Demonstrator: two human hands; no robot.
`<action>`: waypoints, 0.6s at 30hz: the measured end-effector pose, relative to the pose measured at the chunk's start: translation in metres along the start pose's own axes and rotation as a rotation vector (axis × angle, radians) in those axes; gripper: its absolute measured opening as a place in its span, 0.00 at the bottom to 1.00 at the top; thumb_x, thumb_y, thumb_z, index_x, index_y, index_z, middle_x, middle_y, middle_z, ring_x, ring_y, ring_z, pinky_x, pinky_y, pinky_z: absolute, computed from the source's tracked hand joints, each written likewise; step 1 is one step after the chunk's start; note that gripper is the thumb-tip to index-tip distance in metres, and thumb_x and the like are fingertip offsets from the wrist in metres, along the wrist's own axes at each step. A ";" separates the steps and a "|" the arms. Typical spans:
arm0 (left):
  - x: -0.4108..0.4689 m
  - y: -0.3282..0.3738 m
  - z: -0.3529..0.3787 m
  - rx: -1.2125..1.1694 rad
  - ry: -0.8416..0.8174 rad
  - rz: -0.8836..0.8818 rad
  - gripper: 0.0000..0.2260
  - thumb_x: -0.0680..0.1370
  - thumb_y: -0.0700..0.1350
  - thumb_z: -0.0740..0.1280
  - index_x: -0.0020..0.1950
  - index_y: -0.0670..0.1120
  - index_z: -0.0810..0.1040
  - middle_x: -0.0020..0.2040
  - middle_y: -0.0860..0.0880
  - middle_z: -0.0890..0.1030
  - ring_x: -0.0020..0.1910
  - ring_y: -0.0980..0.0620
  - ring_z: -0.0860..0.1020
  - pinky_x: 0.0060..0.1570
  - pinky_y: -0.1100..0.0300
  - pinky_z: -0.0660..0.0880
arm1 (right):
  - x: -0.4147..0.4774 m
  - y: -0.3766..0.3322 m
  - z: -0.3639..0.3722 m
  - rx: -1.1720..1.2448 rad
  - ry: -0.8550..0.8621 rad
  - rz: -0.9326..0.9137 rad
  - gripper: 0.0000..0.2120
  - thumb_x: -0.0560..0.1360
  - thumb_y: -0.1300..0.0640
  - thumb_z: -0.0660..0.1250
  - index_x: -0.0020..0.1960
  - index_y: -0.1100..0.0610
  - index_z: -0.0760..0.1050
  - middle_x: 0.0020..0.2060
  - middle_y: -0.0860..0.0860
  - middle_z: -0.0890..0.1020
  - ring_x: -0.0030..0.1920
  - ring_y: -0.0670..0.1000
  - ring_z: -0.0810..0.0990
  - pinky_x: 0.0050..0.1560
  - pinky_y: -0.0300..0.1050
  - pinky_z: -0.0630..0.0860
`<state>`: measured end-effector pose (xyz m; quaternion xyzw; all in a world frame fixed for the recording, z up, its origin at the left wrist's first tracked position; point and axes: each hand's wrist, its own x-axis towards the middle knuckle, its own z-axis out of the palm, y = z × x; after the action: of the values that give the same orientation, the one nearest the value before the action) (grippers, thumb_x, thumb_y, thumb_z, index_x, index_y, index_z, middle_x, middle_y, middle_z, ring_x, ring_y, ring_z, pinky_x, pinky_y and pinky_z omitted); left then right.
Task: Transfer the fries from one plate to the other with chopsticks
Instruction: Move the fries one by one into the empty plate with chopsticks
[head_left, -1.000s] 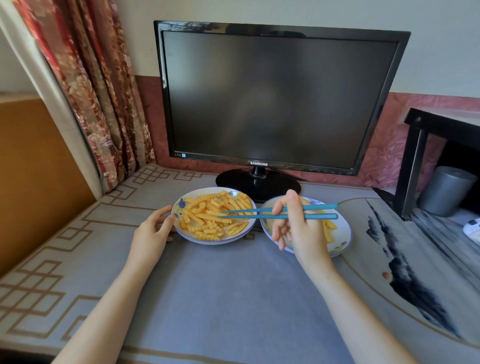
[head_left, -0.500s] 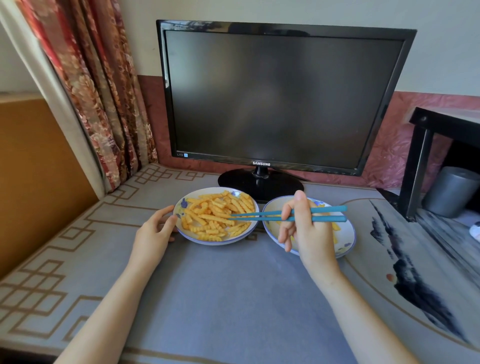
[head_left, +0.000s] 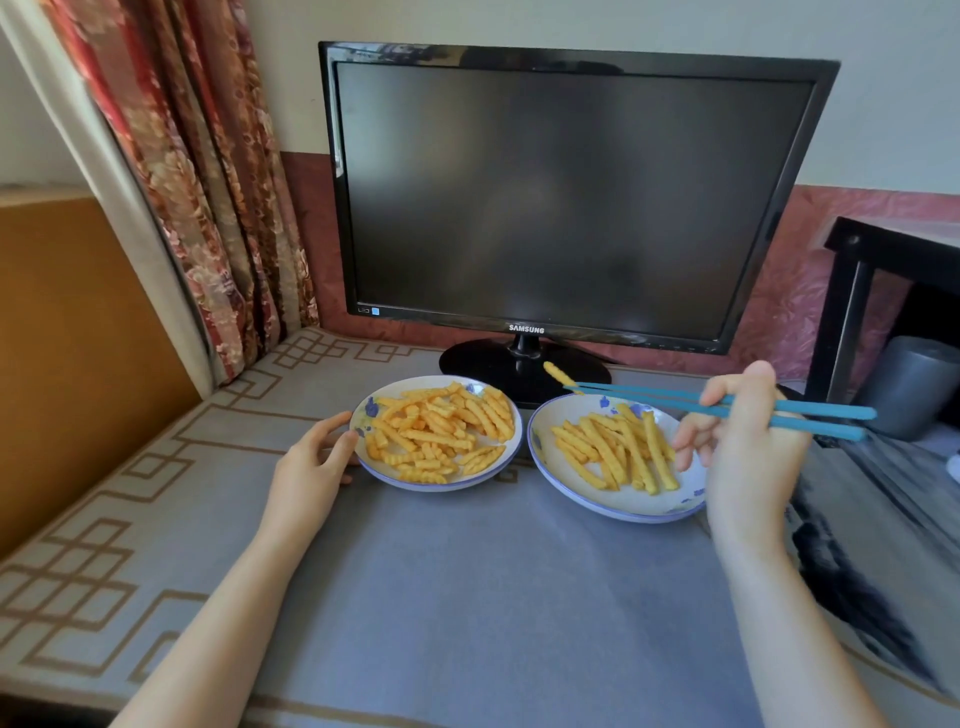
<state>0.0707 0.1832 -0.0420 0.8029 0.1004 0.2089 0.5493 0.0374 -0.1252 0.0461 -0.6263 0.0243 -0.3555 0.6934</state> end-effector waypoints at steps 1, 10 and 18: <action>0.000 0.000 0.000 0.000 0.000 0.000 0.13 0.81 0.43 0.61 0.65 0.47 0.75 0.47 0.48 0.82 0.37 0.57 0.77 0.31 0.77 0.71 | 0.003 0.000 -0.002 -0.003 0.019 -0.003 0.19 0.82 0.56 0.51 0.34 0.58 0.67 0.16 0.53 0.71 0.16 0.51 0.66 0.20 0.35 0.61; 0.000 -0.001 0.000 -0.006 -0.001 0.004 0.13 0.81 0.43 0.60 0.64 0.47 0.75 0.48 0.47 0.82 0.38 0.58 0.77 0.31 0.77 0.72 | 0.011 0.017 -0.007 -0.194 0.035 -0.040 0.21 0.82 0.50 0.52 0.34 0.56 0.69 0.17 0.53 0.72 0.17 0.53 0.66 0.19 0.37 0.60; 0.000 -0.001 0.000 -0.016 -0.009 -0.001 0.13 0.81 0.43 0.60 0.65 0.46 0.75 0.46 0.50 0.82 0.39 0.59 0.78 0.31 0.75 0.73 | 0.010 0.018 -0.007 -0.250 0.002 -0.082 0.20 0.82 0.50 0.52 0.34 0.55 0.69 0.19 0.54 0.71 0.18 0.52 0.66 0.19 0.39 0.61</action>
<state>0.0711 0.1836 -0.0426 0.7992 0.0967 0.2058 0.5564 0.0493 -0.1368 0.0329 -0.7079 0.0434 -0.3782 0.5950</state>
